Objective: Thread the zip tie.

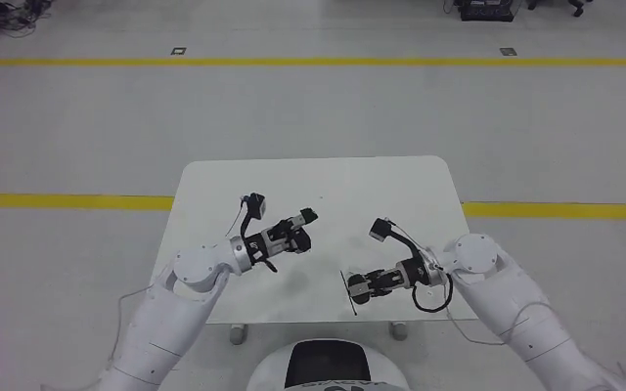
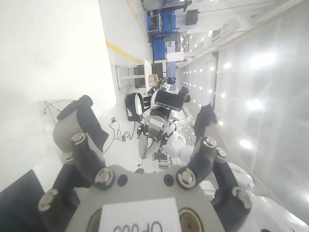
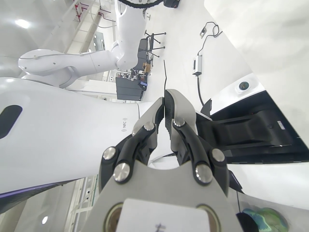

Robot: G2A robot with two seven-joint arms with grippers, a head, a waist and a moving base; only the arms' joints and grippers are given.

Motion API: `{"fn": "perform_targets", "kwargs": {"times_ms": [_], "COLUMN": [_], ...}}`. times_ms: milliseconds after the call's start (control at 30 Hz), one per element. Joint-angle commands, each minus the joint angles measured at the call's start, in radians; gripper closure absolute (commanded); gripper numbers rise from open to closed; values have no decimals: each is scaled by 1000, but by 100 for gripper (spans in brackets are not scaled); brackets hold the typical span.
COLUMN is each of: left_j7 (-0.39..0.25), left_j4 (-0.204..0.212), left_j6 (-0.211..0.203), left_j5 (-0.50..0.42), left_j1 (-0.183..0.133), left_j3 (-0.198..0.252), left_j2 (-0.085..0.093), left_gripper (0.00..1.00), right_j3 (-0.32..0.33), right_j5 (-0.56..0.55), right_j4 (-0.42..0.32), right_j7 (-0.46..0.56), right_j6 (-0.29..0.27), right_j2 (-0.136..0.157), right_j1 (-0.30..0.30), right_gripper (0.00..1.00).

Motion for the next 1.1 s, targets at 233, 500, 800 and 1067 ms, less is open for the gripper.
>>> {"fn": "perform_targets", "kwargs": {"times_ms": [233, 500, 800, 1067], "left_j7": [-307, -274, -166, -127], "left_j4": [140, 148, 94, 82], "left_j6": [-89, -97, -89, -113], "left_j5": [-117, -83, 8, 30], "left_j1": [-54, -66, -66, -63], "left_j3": [10, 31, 94, 110], "left_j2": [13, 12, 9, 10], "left_gripper": [0, 0, 0, 0], "right_j3": [-21, -41, -73, -78], "right_j5": [31, 42, 34, 43], "right_j4": [31, 42, 45, 70], "right_j7": [3, 3, -38, -59], "right_j6": [0, 0, 1, 0], "right_j2": [-5, -6, -14, -19], "right_j1": [12, 22, 19, 30], "right_gripper": [100, 100, 100, 100]}}
